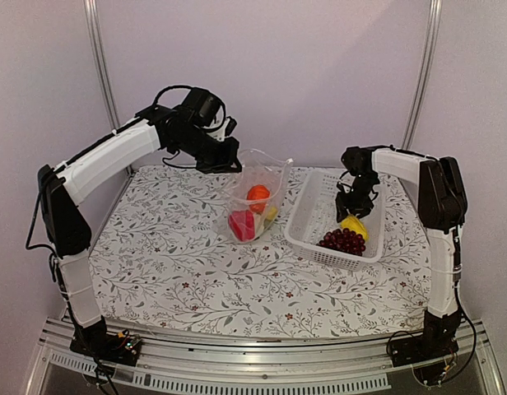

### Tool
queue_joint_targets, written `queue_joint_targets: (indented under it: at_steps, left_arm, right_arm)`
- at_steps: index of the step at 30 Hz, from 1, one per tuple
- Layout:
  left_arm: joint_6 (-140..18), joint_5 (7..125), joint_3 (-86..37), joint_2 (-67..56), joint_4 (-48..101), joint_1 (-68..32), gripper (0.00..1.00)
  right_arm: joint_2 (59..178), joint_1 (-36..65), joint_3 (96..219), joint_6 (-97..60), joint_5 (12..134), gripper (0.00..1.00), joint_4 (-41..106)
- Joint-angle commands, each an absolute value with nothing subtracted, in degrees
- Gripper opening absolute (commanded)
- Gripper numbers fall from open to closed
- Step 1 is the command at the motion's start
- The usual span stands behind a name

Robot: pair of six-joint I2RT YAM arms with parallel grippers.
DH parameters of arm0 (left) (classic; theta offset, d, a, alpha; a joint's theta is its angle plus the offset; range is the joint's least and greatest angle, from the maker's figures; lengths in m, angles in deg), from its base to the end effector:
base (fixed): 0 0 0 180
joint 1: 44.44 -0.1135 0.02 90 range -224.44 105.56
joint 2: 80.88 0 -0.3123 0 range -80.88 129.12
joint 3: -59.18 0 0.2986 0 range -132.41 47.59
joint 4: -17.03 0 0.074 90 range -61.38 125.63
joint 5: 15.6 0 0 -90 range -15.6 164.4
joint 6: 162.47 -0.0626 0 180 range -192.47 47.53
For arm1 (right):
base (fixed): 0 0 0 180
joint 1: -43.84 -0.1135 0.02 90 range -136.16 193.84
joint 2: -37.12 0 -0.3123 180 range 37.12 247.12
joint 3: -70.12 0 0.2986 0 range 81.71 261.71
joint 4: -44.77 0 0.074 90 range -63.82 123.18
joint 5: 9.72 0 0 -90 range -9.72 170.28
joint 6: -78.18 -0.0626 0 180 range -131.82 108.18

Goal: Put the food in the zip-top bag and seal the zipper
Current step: Pick up the fake fruit from the bin, then place the fake fruit in the zipper food storage bag.

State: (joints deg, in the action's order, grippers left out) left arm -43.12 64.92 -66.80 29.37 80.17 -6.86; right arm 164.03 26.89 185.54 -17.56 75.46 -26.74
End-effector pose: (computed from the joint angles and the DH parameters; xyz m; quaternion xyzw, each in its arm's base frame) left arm 0.3958 -0.3176 0.3875 0.0966 0.9240 -0.2638 0.2595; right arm 0.4928 0.1557 0.1684 -0.1000 0.9922 0.0532 0.0515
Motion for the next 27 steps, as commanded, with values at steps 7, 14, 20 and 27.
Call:
queue_joint_targets:
  at_steps: [7,14,20,27]
  left_arm:
    - [-43.12,65.16,-64.41,28.14,77.33,-7.70,0.00]
    - [-42.77,64.57,-65.90,29.27,77.05,-7.64,0.00]
    - [-42.45,64.64,-66.73,29.91,76.99,-7.70,0.00]
    - [-41.97,63.96,-67.88,30.94,76.83,-7.69,0.00]
  right_arm:
    - [156.47,26.74,187.90,-19.53,74.63,0.38,-23.98]
    - [149.63,26.27,189.08,-22.32,64.65,0.34,-17.97]
    - [141.67,22.34,185.53,-23.42,56.51,0.32,-8.39]
    - [135.15,18.70,180.69,-31.85,47.83,0.27,9.61]
